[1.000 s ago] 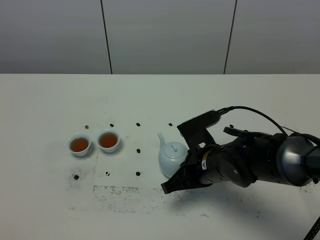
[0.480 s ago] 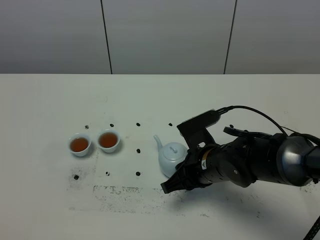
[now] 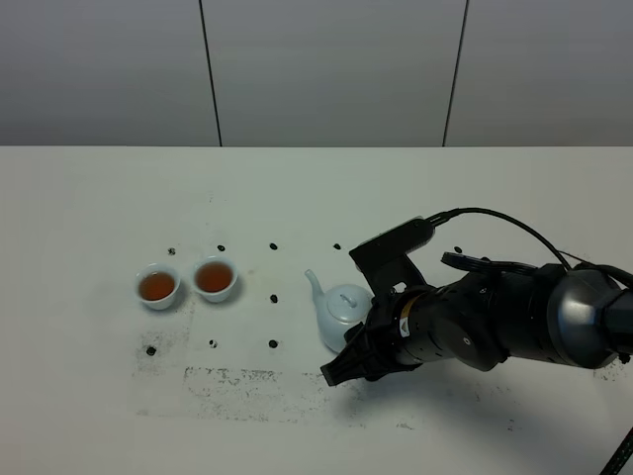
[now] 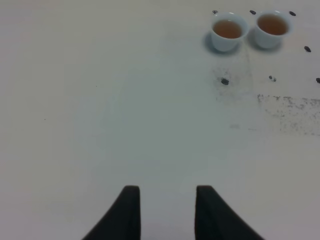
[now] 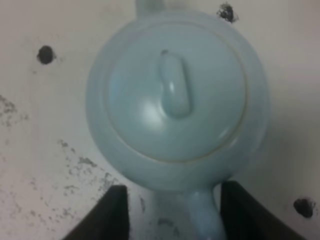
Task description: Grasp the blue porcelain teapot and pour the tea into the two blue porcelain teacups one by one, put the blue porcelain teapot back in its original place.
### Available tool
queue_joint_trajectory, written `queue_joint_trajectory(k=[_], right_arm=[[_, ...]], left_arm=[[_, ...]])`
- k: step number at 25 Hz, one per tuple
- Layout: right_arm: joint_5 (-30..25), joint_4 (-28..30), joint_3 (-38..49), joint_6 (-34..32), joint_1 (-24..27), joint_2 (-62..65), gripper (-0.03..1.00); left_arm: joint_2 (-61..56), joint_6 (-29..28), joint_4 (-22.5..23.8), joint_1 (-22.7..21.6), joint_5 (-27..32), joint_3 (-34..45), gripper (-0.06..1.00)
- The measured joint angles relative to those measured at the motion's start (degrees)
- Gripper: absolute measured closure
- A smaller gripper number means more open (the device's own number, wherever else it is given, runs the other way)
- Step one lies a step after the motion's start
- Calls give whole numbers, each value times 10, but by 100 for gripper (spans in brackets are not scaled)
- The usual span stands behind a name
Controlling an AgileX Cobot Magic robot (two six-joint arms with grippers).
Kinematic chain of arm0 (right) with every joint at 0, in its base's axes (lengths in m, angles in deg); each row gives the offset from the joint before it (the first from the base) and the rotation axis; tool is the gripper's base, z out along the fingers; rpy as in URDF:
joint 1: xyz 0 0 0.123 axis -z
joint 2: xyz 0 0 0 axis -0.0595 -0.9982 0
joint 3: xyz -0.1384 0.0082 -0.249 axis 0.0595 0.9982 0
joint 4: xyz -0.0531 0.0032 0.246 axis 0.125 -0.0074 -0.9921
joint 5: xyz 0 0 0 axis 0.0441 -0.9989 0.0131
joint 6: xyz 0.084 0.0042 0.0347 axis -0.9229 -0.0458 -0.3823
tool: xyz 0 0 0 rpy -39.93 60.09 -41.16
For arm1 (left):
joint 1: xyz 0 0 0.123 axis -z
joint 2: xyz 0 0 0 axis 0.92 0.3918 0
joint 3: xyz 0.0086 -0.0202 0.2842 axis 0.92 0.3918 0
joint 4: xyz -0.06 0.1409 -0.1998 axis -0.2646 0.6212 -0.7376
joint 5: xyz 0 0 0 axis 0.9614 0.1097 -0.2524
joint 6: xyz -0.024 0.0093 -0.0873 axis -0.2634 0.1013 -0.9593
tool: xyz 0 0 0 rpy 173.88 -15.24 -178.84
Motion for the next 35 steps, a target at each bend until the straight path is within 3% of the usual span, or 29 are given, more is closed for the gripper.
queue_joint_trajectory(k=[10,15,19,22,29,35], right_arm=[[-1,64,-1,14,0,0,44],[-9,137,-1,8,0,0,43],[-19,154,-1,5,0,14,43],[-25,150,-1,5,0,46,43],[-45,80,-1,5,22,174,43],[-70,27,-1,5,159,262,43]], left_arm=[[0,0,0,0,0,0,65],[0,0,0,0,0,0,65],[0,0,0,0,0,0,65],[0,0,0,0,0,0,65],[0,0,0,0,1,0,65],[0,0,0,0,1,0,65]])
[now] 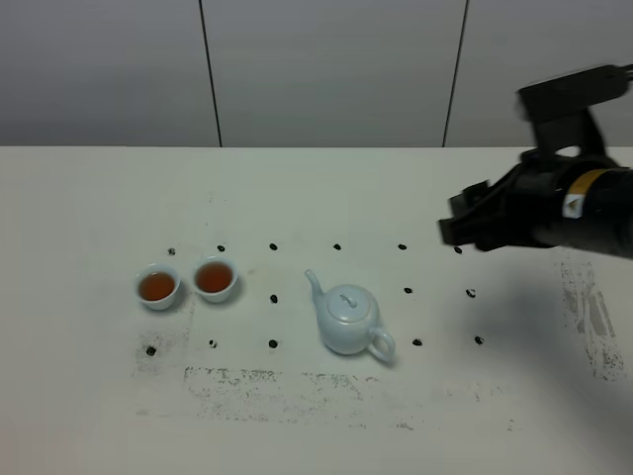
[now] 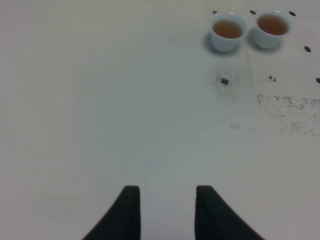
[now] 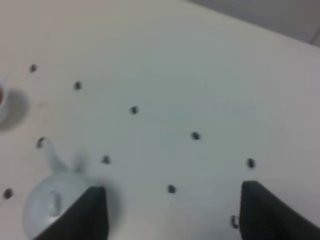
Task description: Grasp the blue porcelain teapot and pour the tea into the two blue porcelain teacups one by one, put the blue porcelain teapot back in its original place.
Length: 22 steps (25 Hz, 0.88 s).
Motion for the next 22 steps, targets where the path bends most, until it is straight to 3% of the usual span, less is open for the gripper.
queue_joint_trajectory(k=[6,9,15,22], right_arm=[[-72,-17,0,-2,165,16,43],[-83,-18,0,-2,213,20,43],[-110,-24,0,-2,235,96,43],[-326,-20,0,-2,234,250,43]], left_arm=[[0,0,0,0,0,0,65],[0,0,0,0,0,0,65],[0,0,0,0,0,0,65],[0,0,0,0,0,0,65]])
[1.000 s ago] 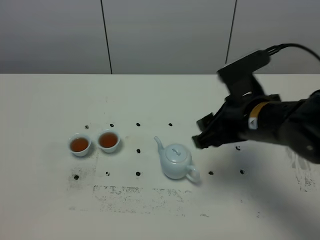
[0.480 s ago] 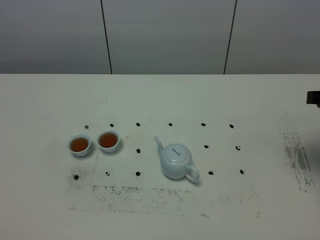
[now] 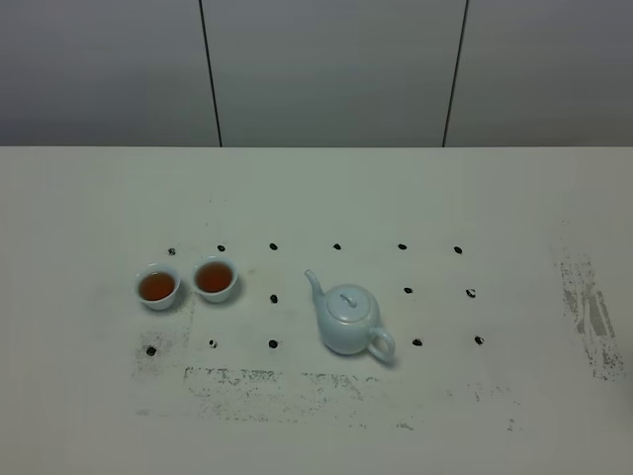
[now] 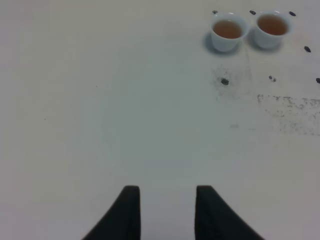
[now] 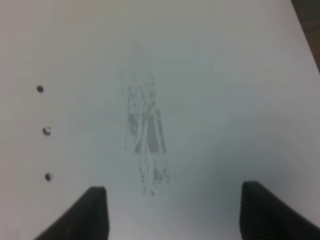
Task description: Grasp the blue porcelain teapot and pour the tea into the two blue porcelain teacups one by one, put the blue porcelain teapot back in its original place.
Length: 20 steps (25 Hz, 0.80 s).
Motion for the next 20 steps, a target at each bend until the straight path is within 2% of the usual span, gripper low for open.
queue_joint_trajectory(k=[6,10,12,14,17,20], right_arm=[[-42,-14,0,9,0,102,43],[-82,-64,7,122,1,155,43],[-76,-74,33,177,1,192,43],[-54,-77,81,203,1,233,43],[-27,-90,153,213,5,298,43],[-28,-93,200,192,7,361,43]], left_arm=[[0,0,0,0,0,0,65],[0,0,0,0,0,0,65],[0,0,0,0,0,0,65],[0,0,0,0,0,0,65],[0,0,0,0,0,0,65],[0,0,0,0,0,0,65]])
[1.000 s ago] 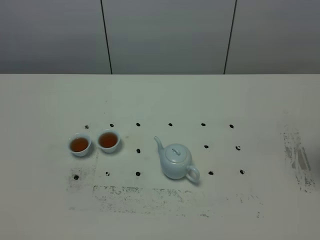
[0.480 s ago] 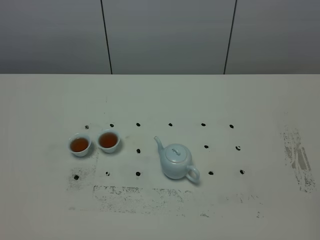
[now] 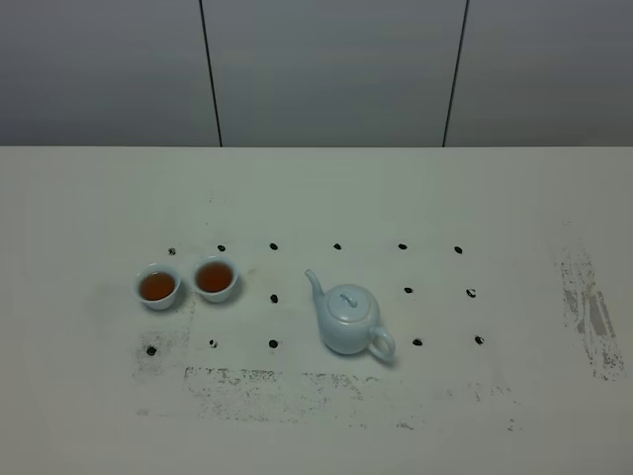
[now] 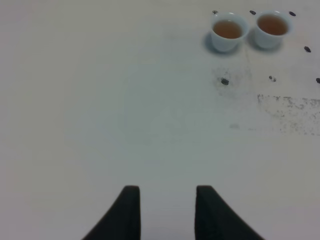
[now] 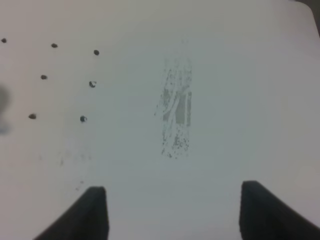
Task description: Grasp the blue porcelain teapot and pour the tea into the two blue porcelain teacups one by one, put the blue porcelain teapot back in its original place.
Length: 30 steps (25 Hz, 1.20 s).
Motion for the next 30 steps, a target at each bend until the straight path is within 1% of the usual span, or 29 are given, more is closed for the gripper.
queue_joint_trajectory(k=[5,11,15,20,28,30], right_arm=[[-37,0,28,-18,0,72,43],[-64,0,65,-28,0,139,43],[-65,-4,65,-28,14,189,43],[-67,-10,65,-31,28,195,43],[-67,-65,65,-31,39,195,43],[-67,-71,65,-31,39,195,43]], left_arm=[[0,0,0,0,0,0,65],[0,0,0,0,0,0,65],[0,0,0,0,0,0,65],[0,0,0,0,0,0,65],[0,0,0,0,0,0,65],[0,0,0,0,0,0,65]])
